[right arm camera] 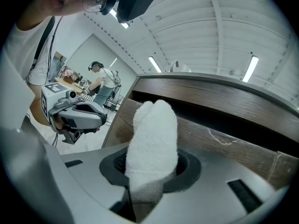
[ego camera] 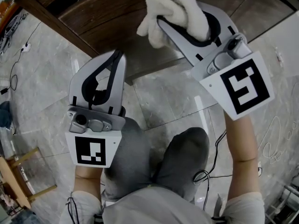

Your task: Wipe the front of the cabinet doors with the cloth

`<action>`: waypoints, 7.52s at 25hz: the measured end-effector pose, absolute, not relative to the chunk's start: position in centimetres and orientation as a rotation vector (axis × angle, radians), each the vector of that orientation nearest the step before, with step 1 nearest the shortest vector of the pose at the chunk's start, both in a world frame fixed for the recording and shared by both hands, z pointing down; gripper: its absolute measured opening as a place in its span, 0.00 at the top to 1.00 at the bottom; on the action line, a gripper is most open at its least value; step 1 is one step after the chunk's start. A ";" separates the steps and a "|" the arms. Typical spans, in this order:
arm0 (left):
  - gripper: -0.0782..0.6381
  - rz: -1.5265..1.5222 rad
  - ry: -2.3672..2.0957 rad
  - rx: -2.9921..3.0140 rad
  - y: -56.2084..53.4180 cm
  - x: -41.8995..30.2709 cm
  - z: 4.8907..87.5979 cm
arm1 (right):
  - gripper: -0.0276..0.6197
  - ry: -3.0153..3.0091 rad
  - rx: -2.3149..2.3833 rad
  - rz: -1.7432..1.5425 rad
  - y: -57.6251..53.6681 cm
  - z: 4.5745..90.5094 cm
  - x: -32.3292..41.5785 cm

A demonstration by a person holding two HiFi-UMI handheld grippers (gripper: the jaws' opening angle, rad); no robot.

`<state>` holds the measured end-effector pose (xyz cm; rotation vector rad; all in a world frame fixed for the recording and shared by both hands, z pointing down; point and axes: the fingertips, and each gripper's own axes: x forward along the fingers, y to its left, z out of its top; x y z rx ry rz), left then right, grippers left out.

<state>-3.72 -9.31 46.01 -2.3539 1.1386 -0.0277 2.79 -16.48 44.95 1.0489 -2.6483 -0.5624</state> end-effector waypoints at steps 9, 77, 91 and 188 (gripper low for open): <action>0.87 -0.009 1.121 -2.400 -9.7 0.3 46.6 | 0.75 -2.605 1.167 -0.584 -18.3 43.5 10.0; 0.87 -0.080 1.275 -2.407 -8.2 -12.4 54.5 | 0.75 -2.673 0.918 -0.458 -14.7 56.7 -6.1; 0.87 -0.123 1.251 -2.407 -7.9 -9.5 55.2 | 0.75 -2.634 1.100 -0.406 -16.8 57.2 2.2; 0.87 -0.194 1.241 -2.491 -9.0 -8.1 60.4 | 0.75 -2.434 1.077 -0.259 -17.9 72.2 6.7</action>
